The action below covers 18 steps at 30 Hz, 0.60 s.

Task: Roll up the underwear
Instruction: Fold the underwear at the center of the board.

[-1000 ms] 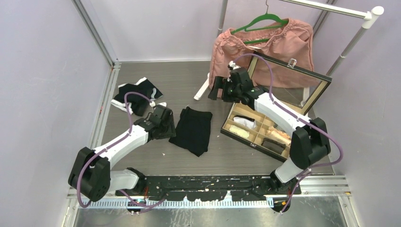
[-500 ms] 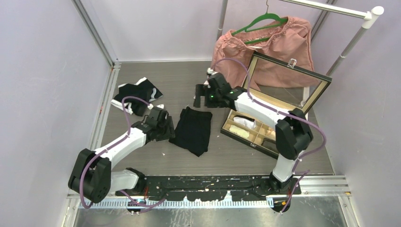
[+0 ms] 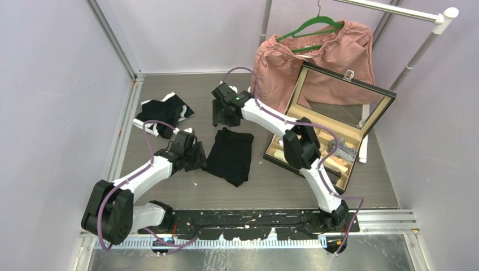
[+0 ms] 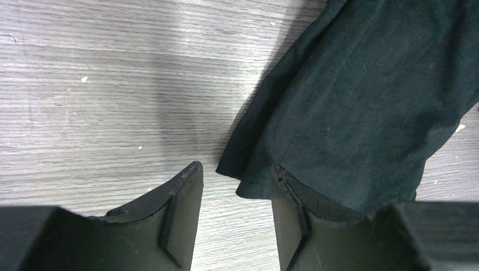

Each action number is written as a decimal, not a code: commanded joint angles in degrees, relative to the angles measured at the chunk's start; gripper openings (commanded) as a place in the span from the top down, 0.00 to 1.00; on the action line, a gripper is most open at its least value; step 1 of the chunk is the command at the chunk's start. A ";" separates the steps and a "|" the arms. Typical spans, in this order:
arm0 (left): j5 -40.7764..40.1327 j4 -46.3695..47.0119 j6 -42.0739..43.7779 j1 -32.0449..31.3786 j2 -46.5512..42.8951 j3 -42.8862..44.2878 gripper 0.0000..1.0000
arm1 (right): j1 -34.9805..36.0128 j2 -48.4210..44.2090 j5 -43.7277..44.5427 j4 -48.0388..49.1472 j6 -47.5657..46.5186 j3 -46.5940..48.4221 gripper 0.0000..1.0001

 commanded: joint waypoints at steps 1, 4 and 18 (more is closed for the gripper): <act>1.51 2.64 0.84 0.42 -1.78 -0.28 0.52 | 1.68 4.03 4.71 -10.06 0.12 8.51 0.34; 1.89 3.08 0.97 0.42 -2.09 -0.55 0.52 | 2.31 6.10 5.27 -12.35 0.06 11.21 0.37; 3.35 3.78 1.33 0.49 -1.84 -0.71 0.54 | 4.24 13.14 5.01 -15.36 0.36 20.19 0.45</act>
